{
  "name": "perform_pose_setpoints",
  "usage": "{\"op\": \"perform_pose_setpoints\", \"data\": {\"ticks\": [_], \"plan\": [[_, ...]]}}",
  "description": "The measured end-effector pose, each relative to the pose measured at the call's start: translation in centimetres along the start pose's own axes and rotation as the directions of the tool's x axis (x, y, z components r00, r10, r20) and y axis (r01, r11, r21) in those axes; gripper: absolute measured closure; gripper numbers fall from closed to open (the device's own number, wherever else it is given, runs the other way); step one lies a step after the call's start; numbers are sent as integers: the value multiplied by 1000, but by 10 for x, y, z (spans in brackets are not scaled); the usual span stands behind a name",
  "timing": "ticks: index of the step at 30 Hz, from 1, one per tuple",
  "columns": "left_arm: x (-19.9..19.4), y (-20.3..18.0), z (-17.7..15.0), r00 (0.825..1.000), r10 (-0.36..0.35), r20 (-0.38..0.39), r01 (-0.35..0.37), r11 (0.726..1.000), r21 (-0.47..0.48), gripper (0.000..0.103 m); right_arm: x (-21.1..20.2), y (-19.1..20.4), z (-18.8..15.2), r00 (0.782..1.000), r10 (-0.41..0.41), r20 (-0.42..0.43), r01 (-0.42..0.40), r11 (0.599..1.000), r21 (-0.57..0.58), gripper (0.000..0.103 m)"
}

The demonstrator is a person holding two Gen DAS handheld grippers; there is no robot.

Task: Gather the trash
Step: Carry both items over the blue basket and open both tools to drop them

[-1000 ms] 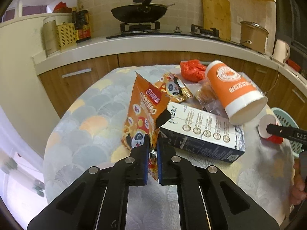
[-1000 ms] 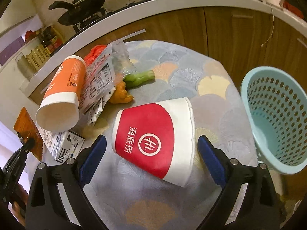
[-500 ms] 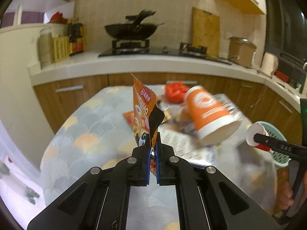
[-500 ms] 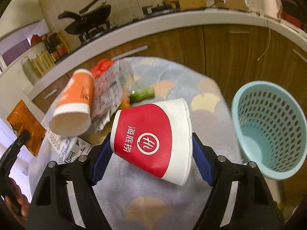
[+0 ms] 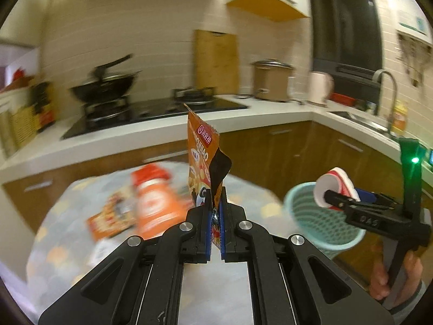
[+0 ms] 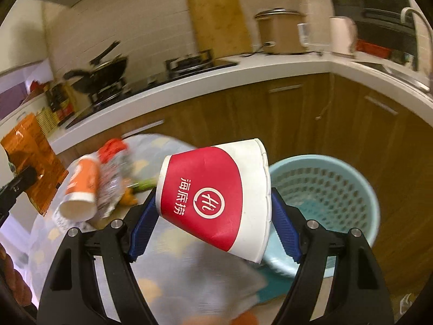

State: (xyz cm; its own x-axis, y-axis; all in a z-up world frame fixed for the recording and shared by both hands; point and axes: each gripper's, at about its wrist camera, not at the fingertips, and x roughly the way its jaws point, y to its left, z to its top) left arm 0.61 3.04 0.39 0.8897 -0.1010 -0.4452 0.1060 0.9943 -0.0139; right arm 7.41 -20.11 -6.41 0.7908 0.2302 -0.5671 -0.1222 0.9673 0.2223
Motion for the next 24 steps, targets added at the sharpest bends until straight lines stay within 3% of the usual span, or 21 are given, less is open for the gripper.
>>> {"op": "perform_pose_setpoints", "data": {"ticks": [4, 9, 16, 24], "plan": [[27, -51, 11, 994, -108, -23, 109, 993, 38, 101, -3, -48, 2, 998, -59, 5, 58, 996, 65, 29], [72, -105, 10, 973, -216, -85, 221, 974, 58, 101, 5, -108, -4, 993, -112, -38, 116, 983, 139, 29], [138, -153, -8, 944, -264, -199, 281, 958, 64, 101, 27, -160, -19, 979, -179, -99, 194, 965, 176, 29], [187, -180, -30, 911, -279, -305, 313, 947, 69, 101, 49, -183, -35, 968, -199, -152, 224, 958, 176, 29]]}}
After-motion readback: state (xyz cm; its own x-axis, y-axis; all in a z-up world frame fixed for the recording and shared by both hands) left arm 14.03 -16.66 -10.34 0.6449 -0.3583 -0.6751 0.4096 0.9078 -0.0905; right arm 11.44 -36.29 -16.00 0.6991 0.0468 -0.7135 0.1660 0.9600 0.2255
